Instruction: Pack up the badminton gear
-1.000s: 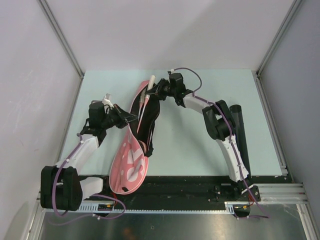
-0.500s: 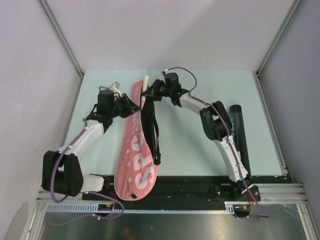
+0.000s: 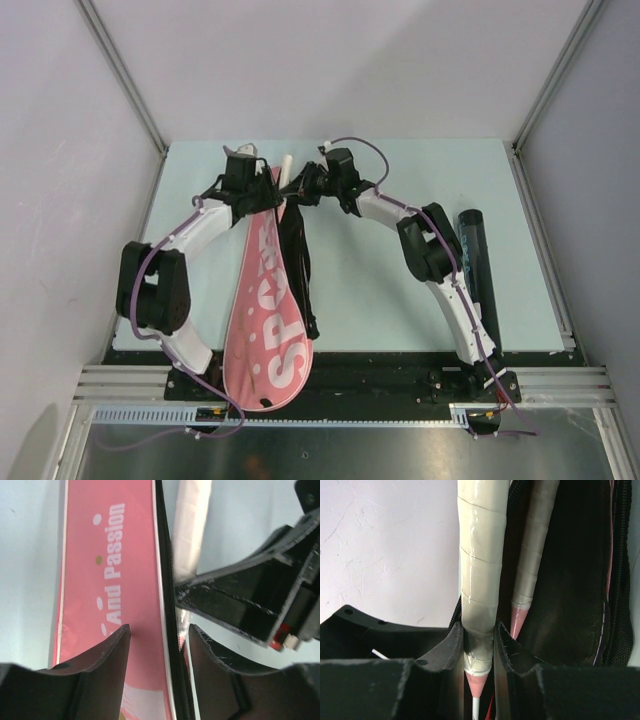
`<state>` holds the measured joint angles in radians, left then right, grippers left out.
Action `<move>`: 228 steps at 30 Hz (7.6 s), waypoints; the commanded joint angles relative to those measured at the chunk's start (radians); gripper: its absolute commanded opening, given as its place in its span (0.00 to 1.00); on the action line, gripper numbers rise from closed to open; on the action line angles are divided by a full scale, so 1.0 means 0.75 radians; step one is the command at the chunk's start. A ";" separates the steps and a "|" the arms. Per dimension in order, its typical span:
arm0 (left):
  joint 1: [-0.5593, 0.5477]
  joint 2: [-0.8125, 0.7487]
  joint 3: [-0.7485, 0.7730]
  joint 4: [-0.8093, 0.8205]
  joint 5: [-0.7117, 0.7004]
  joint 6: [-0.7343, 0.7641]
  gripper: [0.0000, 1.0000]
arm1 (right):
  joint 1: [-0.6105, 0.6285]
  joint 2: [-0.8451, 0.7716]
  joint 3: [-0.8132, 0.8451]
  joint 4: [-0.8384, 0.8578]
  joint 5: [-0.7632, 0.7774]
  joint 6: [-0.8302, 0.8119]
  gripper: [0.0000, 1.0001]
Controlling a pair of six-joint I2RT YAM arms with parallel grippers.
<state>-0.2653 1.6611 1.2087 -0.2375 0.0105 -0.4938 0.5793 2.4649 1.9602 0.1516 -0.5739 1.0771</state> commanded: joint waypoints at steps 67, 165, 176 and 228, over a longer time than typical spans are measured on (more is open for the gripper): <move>0.051 0.370 0.704 0.131 0.338 0.139 0.00 | -0.128 -0.762 -0.635 -0.549 -0.102 -0.955 0.88; 0.245 -0.763 -0.472 0.327 0.626 -0.824 1.00 | 0.698 -0.951 -0.503 -0.450 1.657 -2.448 0.00; 0.186 -0.587 -0.485 0.288 0.502 -0.821 0.99 | 0.774 -0.904 -0.548 -0.296 1.759 -2.500 0.00; 0.274 -0.335 -0.433 0.302 0.360 -0.219 0.00 | -0.196 -1.824 -1.159 -0.885 0.103 -0.788 0.63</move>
<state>-0.0723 1.4158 0.8951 -0.0780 0.4145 -0.8028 0.4286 1.1240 1.0920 -0.5915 -0.4374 0.4808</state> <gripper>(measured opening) 0.075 0.596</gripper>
